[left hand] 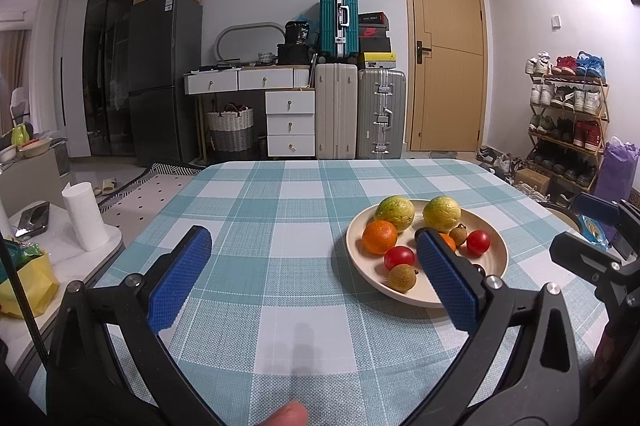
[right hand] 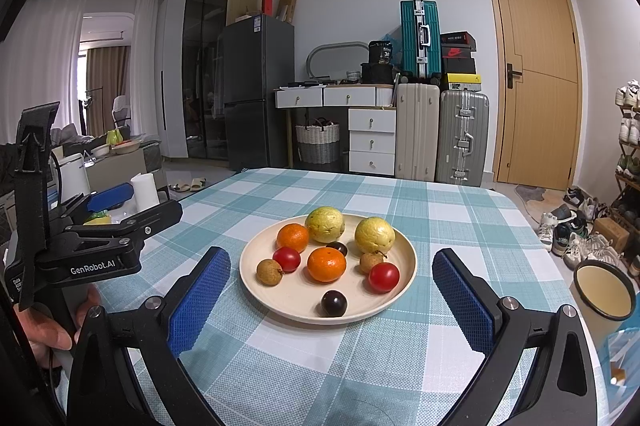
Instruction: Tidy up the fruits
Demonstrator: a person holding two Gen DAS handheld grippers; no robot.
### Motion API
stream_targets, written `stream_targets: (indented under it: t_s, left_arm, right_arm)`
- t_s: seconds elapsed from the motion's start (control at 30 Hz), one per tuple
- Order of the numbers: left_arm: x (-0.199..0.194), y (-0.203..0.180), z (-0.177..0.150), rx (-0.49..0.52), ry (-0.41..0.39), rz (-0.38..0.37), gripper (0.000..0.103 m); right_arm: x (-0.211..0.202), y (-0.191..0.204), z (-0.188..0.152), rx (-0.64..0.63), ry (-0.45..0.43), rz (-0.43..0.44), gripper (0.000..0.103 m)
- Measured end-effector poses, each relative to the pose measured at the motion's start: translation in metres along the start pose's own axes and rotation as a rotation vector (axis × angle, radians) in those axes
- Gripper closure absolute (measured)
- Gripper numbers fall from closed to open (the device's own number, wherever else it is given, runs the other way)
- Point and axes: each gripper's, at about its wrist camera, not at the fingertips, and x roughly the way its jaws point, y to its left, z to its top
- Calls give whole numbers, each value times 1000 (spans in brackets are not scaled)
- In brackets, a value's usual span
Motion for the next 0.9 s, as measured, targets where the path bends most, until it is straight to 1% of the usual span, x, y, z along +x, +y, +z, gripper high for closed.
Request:
stream_targets:
  t_s: [0.67, 0.9]
  left_arm:
    - [0, 0, 0, -2, 3, 3, 0]
    - [4, 3, -2, -14, 21, 12, 0]
  right_arm:
    - [0, 0, 0, 0, 1, 0, 0]
    - [0, 0, 0, -1, 1, 0, 0]
